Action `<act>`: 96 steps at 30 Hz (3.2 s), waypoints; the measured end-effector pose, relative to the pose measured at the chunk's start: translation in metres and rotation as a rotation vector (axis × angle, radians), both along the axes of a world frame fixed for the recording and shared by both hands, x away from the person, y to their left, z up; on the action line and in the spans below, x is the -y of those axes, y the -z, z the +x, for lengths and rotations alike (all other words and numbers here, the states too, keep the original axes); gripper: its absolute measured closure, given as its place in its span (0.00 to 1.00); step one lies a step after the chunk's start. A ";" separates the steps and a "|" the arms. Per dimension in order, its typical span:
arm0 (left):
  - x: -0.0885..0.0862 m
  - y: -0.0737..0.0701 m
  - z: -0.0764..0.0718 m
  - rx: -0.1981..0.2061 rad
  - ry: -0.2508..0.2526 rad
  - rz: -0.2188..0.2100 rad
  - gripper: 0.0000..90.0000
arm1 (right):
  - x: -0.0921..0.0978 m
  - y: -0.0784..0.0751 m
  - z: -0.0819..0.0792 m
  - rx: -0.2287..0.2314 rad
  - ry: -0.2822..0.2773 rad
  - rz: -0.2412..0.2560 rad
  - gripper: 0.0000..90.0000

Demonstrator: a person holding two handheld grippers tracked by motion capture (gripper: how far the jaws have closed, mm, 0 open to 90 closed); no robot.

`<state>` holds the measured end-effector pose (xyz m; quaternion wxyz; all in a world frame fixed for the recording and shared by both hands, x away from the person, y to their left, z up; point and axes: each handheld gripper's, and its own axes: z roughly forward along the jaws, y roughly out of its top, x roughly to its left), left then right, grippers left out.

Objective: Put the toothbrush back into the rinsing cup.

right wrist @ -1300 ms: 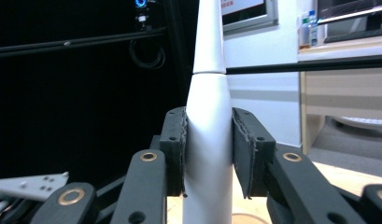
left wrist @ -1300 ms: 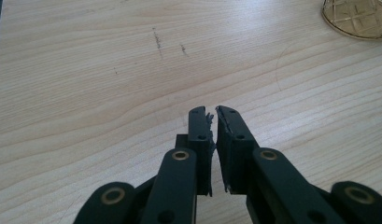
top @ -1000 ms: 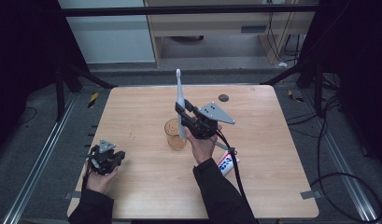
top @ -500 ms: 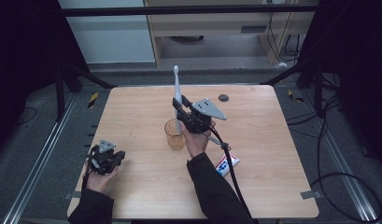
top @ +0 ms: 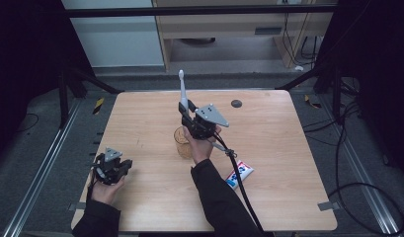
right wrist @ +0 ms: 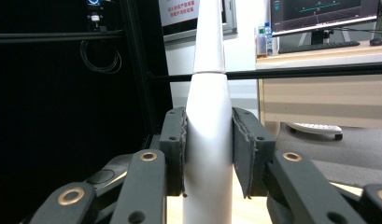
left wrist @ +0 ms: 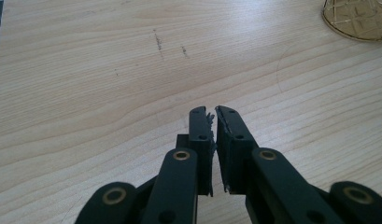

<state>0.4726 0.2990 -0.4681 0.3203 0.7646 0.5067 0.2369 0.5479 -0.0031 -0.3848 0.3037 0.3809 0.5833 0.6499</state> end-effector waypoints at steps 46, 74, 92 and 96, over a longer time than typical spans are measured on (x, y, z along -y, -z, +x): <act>0.000 0.000 0.000 0.033 -0.012 0.002 0.76 | -0.030 0.054 0.003 -0.134 0.014 -0.127 0.75; 0.000 0.000 0.000 0.040 -0.017 0.009 0.71 | -0.030 0.067 0.000 -0.197 -0.005 -0.200 0.74; 0.001 0.000 0.000 0.038 -0.014 0.008 0.71 | -0.032 0.066 0.001 -0.201 -0.015 -0.208 0.70; 0.001 0.000 0.000 0.037 -0.014 0.008 0.71 | -0.031 0.065 0.002 -0.202 -0.015 -0.210 0.67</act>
